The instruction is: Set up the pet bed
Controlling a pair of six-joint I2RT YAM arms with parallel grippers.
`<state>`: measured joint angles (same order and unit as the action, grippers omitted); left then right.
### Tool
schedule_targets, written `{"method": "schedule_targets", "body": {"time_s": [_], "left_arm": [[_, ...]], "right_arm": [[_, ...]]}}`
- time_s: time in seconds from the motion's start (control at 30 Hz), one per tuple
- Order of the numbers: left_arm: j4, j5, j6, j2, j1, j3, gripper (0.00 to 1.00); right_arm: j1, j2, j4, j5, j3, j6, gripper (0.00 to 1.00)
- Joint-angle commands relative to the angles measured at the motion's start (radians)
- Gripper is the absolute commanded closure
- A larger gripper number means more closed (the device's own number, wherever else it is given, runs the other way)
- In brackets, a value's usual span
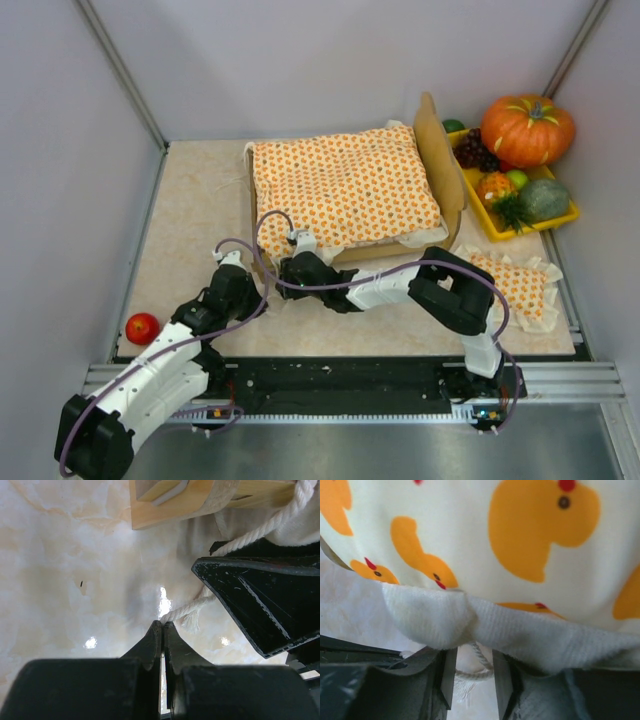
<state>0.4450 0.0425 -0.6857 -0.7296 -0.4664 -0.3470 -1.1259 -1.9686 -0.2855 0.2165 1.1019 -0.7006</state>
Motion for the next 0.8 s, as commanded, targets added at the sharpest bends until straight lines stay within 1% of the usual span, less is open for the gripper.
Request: {"method": "schedule_targets", "body": {"time_s": [0.0,0.03,0.13,0.17,0.27,0.57,0.67,0.77], "left_arm": [[-0.038,-0.001,0.008,-0.004,0.0,-0.03,1.0],[-0.037,0.0,0.008,-0.005,0.0,-0.03,1.0],[-0.034,0.007,0.008,-0.004,0.0,-0.032,1.0],[-0.032,0.01,0.005,-0.002,0.0,-0.033,1.0],[-0.032,0.026,0.005,-0.002,0.0,-0.041,1.0],[-0.038,0.076,0.02,0.018,0.0,-0.11,1.0],[-0.081,0.077,0.031,0.022,0.0,-0.107,1.0],[-0.123,0.066,0.046,-0.014,0.0,-0.103,1.0]], "right_arm": [[-0.008,-0.013,-0.109,0.018,0.021,0.029,0.7],[-0.008,-0.012,-0.119,0.02,0.015,0.029,0.79],[-0.008,0.002,-0.119,0.024,0.001,0.036,0.9],[-0.006,0.01,-0.122,0.023,-0.005,0.038,0.94],[-0.008,0.054,-0.141,0.017,-0.043,0.041,0.99],[-0.009,0.195,-0.164,-0.051,-0.143,0.003,1.0],[-0.008,0.214,-0.139,-0.074,-0.149,-0.01,1.0],[-0.009,0.221,-0.142,-0.094,-0.16,-0.023,1.0]]}}
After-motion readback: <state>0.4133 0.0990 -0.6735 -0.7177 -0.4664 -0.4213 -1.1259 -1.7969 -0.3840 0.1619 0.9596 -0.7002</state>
